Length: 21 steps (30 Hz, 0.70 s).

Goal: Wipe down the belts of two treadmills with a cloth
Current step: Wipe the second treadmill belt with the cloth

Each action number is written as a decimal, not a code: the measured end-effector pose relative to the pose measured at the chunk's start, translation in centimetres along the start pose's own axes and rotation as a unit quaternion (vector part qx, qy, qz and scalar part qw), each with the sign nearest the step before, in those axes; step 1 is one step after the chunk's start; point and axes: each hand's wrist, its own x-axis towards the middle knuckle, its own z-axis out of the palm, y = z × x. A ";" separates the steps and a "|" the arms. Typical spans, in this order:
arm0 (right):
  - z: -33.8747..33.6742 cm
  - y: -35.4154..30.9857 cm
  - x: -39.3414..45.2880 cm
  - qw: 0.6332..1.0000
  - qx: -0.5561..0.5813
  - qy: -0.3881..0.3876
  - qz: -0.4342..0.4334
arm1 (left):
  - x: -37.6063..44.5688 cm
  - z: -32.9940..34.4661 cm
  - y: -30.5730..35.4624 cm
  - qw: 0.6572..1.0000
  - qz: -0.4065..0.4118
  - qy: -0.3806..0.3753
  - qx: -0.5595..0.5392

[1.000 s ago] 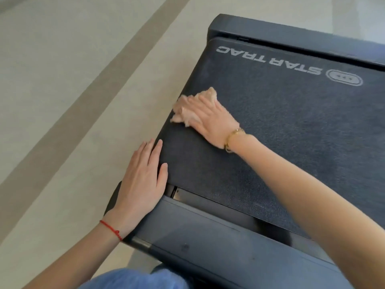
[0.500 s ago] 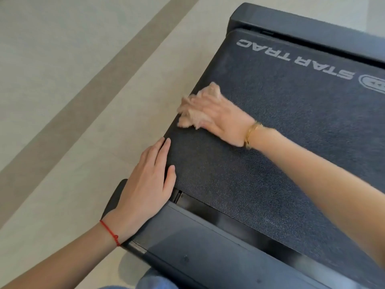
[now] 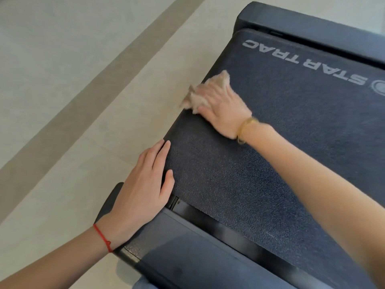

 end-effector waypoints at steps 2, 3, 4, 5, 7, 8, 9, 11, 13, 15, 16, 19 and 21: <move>0.5 -1.7 -3.3 0.999 0.031 -0.033 -0.021 | 0.0 -0.1 0.0 1.000 0.003 -0.003 -0.002; 0.8 -1.5 -4.6 0.998 0.032 -0.040 -0.021 | 0.1 -0.1 0.1 1.000 0.002 -0.007 -0.004; 0.7 -0.7 -5.5 0.999 0.021 -0.039 -0.014 | 0.1 -0.1 0.1 1.000 0.004 -0.011 -0.006; 0.4 0.4 -6.0 1.000 0.008 -0.029 0.002 | 0.2 -0.1 0.1 1.000 0.008 -0.014 -0.006; -0.1 3.2 -6.3 0.998 -0.006 0.000 0.070 | 0.5 -0.2 -0.1 0.999 0.026 -0.019 -0.005; -0.3 4.4 -6.4 0.992 -0.001 0.005 0.126 | 0.7 -0.2 -0.1 0.999 0.037 -0.023 -0.001; -0.2 5.1 -6.7 0.984 0.001 0.002 0.178 | 1.0 -0.2 0.0 0.998 0.052 -0.025 0.004; 0.0 4.3 -7.4 0.974 0.005 0.003 0.225 | 2.0 -0.1 0.2 0.997 0.077 -0.024 0.012; -0.2 1.2 -9.0 0.980 0.017 0.011 0.199 | 3.5 0.3 0.6 0.995 0.092 -0.026 0.016; -0.4 -2.9 -11.8 0.991 0.017 0.022 0.128 | 5.3 1.0 1.1 0.993 0.112 -0.029 0.021; -0.3 -4.9 -13.6 0.995 0.014 0.038 0.095 | 6.1 1.3 1.4 0.992 0.123 -0.030 0.022; 0.4 -10.4 -19.2 0.994 0.040 0.009 0.105 | 8.5 2.3 2.8 0.989 0.144 -0.028 0.023; 0.7 -11.7 -21.8 0.993 0.034 -0.021 0.113 | 9.7 2.8 3.9 0.986 0.165 -0.026 0.027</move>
